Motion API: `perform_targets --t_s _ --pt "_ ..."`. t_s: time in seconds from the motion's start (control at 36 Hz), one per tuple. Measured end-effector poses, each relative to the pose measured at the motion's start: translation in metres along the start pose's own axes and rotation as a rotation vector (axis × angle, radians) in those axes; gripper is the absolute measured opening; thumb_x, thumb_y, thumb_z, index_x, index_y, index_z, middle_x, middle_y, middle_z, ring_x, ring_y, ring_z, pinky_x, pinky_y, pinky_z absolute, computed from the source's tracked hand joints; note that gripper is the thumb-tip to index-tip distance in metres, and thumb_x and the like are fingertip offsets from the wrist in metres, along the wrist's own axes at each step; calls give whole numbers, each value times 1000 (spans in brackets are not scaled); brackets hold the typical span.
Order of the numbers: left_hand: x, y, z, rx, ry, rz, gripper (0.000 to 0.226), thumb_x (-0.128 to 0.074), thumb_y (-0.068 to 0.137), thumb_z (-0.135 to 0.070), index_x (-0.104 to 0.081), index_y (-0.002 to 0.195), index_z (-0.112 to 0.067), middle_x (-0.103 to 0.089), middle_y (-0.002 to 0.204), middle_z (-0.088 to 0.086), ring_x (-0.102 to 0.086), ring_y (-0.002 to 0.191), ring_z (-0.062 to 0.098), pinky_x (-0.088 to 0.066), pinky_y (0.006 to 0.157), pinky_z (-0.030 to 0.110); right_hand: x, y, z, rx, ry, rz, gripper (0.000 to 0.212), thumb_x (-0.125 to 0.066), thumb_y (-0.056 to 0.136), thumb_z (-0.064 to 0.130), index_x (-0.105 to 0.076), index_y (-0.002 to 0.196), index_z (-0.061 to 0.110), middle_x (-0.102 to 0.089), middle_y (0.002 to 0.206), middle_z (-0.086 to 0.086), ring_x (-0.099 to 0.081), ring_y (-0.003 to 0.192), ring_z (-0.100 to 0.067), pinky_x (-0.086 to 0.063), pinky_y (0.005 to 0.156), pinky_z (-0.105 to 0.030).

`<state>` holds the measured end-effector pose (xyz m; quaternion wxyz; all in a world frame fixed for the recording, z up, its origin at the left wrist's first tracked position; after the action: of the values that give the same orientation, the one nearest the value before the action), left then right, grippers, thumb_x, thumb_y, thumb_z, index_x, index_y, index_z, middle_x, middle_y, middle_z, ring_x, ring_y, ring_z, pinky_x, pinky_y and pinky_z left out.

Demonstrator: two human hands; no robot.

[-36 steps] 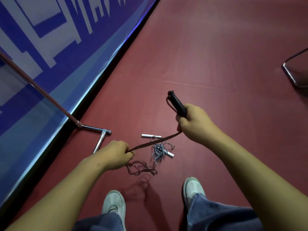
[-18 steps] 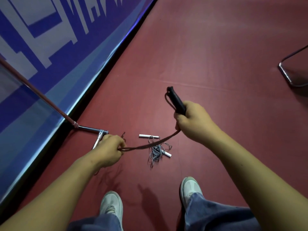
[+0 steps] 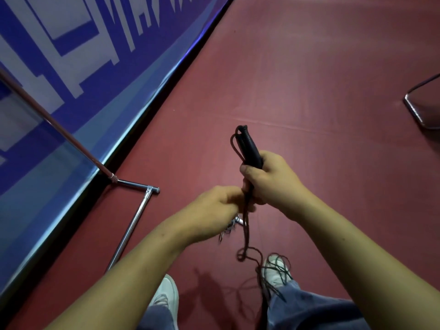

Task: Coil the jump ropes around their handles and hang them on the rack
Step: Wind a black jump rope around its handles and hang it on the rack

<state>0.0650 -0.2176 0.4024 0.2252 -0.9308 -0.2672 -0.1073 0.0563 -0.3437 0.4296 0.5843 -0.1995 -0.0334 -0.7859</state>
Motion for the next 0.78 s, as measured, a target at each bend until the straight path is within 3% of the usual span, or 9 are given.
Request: perform_targets --t_s 0.08,0.14,0.25,0.33,0.39,0.44,0.5,0.64,0.78 --pt "-11 -2 -10 -12 -393 -27 15 -61 91 -17 -76 93 -15 -73 82 3 -71 81 17 -57 94 40 1 -2 1 -5 53 -4 7 -53 99 5 -56 93 4 -63 65 -10 -54 45 -13 -42 45 -31" --pt "-14 -1 -4 33 -434 -111 23 -65 97 -20 -67 105 1 -62 75 9 -64 68 23 -62 79 44 4 -3 -2 -20 52 -16 9 -53 100 6 -56 97 -2 -64 67 -10 -58 52 -16 -47 47 -34" --pt "-8 2 -5 25 -80 -275 30 -72 89 -44 -60 84 -17 -48 58 -13 -47 51 7 -43 56 28 4 -3 -9 -82 90 -26 8 -52 100 8 -55 94 3 -65 71 -14 -61 59 -24 -58 64 -50" --pt "-2 -1 -18 -67 256 -411 37 -69 85 -54 -48 71 -27 -50 57 -10 -45 53 9 -35 54 27 3 -4 -11 -107 113 -65 9 -50 100 11 -52 91 10 -66 73 -14 -61 54 -29 -52 55 -41" --pt "-1 -3 -27 -149 343 -432 24 -67 83 -58 -59 86 -36 -59 62 -12 -55 60 9 -45 58 26 3 -4 -11 -129 146 -70 11 -47 101 13 -52 93 6 -68 76 -15 -63 50 -31 -51 50 -37" --pt "1 -4 -29 -179 422 -434 45 -66 83 -61 -58 125 -45 -67 73 -10 -65 73 15 -54 68 32 3 -5 -10 -170 205 -51 18 -45 103 13 -54 100 -2 -69 77 -20 -63 47 -31 -50 46 -34" --pt "5 -6 -32 -220 536 -486 53 -67 83 -61 -55 132 -44 -68 78 -5 -67 81 23 -50 67 31 2 -7 -11 -220 237 -9 29 -44 105 13 -56 108 -13 -66 65 -18 -62 46 -28 -49 43 -30" --pt "9 -15 -41 -352 685 -594 45 -69 78 -69 -48 83 -29 -68 77 -4 -66 76 26 -38 60 30 -5 -16 -11 -319 359 129 30 -45 106 15 -62 97 -8 -66 60 -15 -64 52 -25 -52 50 -33" --pt "11 -23 -48 -534 756 -750 55 -69 69 -73 -38 74 -28 -58 62 -4 -58 53 25 -28 52 25 -10 -19 -12 -404 557 102 15 -51 105 9 -54 106 -5 -65 65 -12 -70 54 -23 -53 44 -32"
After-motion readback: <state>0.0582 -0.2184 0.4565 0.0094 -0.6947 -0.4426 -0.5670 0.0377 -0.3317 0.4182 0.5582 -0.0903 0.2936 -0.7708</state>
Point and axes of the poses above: each hand's wrist, its own y-axis towards the middle knuckle, its own x-axis out of the back of the hand, z = x × y, the point moved 7 cm from there along y, towards the middle knuckle
